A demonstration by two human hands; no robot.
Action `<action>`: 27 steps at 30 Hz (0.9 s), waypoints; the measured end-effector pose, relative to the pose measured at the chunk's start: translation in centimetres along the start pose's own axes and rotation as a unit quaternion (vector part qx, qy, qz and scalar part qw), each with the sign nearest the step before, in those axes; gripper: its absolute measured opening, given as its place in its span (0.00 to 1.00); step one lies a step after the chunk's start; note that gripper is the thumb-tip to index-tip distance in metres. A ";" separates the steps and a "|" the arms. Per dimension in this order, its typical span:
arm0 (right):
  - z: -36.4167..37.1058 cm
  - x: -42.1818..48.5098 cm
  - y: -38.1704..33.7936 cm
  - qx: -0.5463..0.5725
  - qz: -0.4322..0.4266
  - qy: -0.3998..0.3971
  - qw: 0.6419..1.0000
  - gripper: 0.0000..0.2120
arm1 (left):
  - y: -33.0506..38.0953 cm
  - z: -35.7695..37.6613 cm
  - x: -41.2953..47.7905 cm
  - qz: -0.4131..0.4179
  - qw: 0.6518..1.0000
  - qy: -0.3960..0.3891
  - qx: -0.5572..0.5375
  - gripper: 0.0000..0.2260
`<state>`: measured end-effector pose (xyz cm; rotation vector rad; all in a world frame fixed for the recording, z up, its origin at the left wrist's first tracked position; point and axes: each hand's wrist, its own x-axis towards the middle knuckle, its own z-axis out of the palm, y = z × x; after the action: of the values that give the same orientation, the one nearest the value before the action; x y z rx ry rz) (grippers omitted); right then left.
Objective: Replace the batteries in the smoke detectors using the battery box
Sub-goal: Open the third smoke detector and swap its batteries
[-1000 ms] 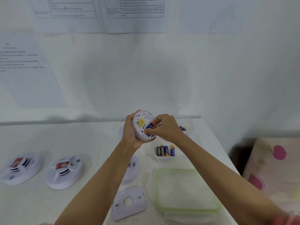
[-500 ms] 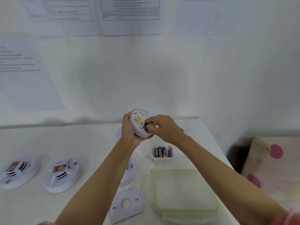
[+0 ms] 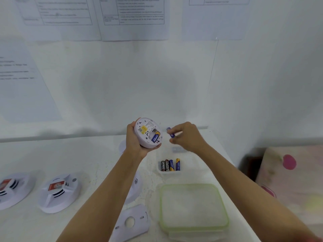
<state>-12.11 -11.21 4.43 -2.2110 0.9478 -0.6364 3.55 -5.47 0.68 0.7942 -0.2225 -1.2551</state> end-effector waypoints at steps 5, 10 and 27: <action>-1.1 -0.5 1.5 -0.105 0.180 -0.184 0.961 0.09 | 0.0 -0.3 0.0 0.016 1.000 0.005 0.012 0.19; 1.3 -0.6 3.4 -0.165 0.195 -0.239 0.937 0.07 | -0.4 -0.3 -0.3 0.009 1.000 0.010 0.017 0.19; 1.4 -0.5 2.6 -0.150 0.181 -0.236 0.943 0.16 | -0.4 -0.6 -0.3 0.005 1.000 0.023 0.013 0.20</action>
<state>-12.70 -11.64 1.54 -2.2054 1.1995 0.2193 3.52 -4.96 0.09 0.8422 -0.2063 -1.2251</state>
